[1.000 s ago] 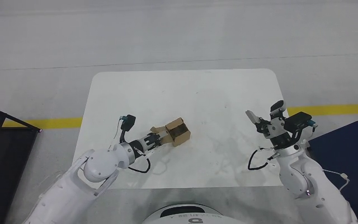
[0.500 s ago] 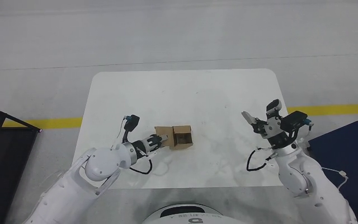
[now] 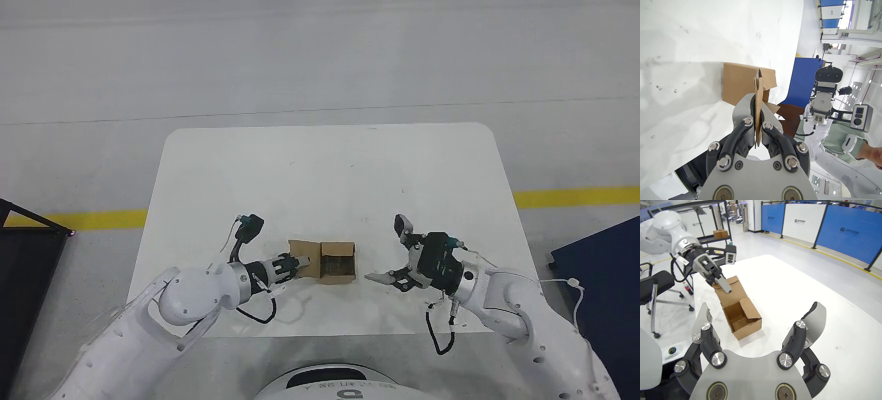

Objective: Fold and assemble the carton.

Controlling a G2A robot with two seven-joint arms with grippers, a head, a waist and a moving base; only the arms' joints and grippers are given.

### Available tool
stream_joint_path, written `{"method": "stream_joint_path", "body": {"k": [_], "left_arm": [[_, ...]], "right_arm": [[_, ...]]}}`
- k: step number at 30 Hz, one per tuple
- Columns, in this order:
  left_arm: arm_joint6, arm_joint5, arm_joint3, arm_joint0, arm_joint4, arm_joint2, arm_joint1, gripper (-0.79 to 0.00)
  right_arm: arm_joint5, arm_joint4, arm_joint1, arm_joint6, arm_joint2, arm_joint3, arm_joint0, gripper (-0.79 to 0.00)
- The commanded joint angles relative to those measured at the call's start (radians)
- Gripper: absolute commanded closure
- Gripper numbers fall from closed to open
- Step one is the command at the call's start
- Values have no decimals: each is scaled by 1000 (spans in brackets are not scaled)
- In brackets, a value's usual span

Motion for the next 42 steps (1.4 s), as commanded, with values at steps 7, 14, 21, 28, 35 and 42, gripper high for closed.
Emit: {"method": "stream_joint_path", "body": {"k": [7,14,21,28,35,42], "left_arm": [[-2,7,7,-10,7,5,-7,0],[-7,4,9,-8,9,2,-11,0],[-10,7,12,-14,14,2,-16,0],[-15,9,17,-18,17,1,-21,0],[-22,12,21,-22,21,4,-25,0],[-24,10,22,-23,25,5,-30,0]], "right_arm": [[-7,-9,0,14,-7,5,10,-785],[26,-46,-4,66,-42,3,33,-785],[104,-99,-17,119,-134,21,92,-785],[153,-140,-28,166,-190,63,149,-785],[189,-146,-36,198,-221,88,182,-785],[216,-146,-43,231,-249,111,207,-785]]}}
